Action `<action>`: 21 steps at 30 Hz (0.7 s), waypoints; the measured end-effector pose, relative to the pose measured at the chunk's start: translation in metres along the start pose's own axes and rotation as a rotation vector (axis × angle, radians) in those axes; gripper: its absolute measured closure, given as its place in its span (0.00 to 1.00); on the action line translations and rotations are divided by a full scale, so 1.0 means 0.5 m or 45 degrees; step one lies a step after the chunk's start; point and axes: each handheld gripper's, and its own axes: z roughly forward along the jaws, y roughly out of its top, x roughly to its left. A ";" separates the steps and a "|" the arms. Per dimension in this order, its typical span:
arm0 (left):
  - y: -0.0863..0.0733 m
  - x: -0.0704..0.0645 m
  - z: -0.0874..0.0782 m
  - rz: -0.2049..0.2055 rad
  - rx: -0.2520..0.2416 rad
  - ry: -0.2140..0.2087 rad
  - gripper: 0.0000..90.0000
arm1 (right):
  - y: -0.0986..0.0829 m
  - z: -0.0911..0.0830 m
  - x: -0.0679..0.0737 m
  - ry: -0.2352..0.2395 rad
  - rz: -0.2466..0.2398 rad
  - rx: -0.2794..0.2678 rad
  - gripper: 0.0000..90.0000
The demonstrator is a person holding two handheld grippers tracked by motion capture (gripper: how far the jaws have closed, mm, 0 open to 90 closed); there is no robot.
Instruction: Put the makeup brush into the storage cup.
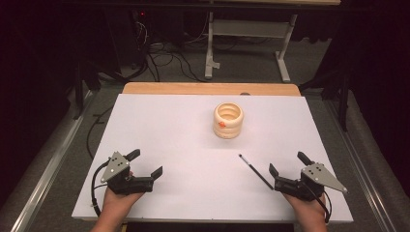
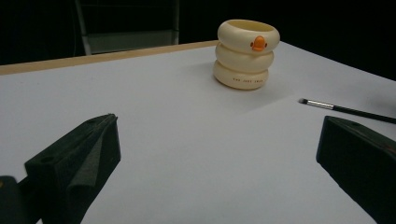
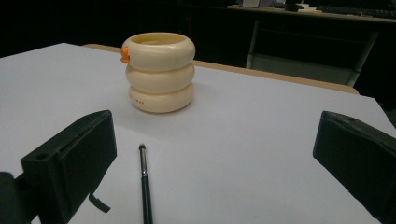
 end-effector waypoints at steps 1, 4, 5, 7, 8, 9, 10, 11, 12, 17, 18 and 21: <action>0.000 0.000 0.000 0.000 0.000 0.000 0.01 | 0.000 0.000 0.000 0.000 0.000 0.000 0.01; 0.000 0.000 0.000 0.000 0.001 0.000 0.01 | 0.000 -0.001 -0.001 -0.002 0.001 0.004 0.01; 0.000 0.000 0.000 -0.003 -0.001 -0.001 0.01 | -0.001 0.000 0.000 0.001 0.001 0.004 0.01; 0.000 -0.001 0.000 -0.001 0.000 -0.002 0.01 | -0.001 0.000 0.000 0.010 0.000 0.003 0.01; 0.000 -0.001 0.001 0.001 0.000 -0.003 0.01 | -0.001 -0.001 0.001 0.007 0.004 0.006 0.01; 0.000 -0.001 0.001 -0.003 -0.001 -0.003 0.01 | 0.000 -0.001 0.001 0.006 -0.001 0.005 0.01; 0.000 -0.001 0.001 -0.003 -0.001 -0.003 0.01 | 0.000 -0.001 0.001 0.006 -0.001 0.005 0.01; 0.000 -0.001 0.000 -0.001 0.001 -0.003 0.01 | 0.000 0.000 0.001 0.009 -0.003 0.004 0.01; 0.000 0.000 -0.001 -0.003 -0.001 -0.001 0.01 | -0.001 0.001 0.001 0.007 -0.005 0.004 0.01; 0.000 0.001 -0.002 -0.011 -0.009 0.003 0.01 | -0.001 0.002 0.001 0.006 -0.001 0.009 0.01; 0.000 0.001 -0.002 -0.012 -0.009 0.002 0.01 | -0.001 0.002 0.001 0.007 -0.002 0.008 0.01; 0.000 0.001 -0.002 -0.015 -0.009 0.001 0.01 | -0.001 0.002 0.001 0.007 -0.004 0.008 0.01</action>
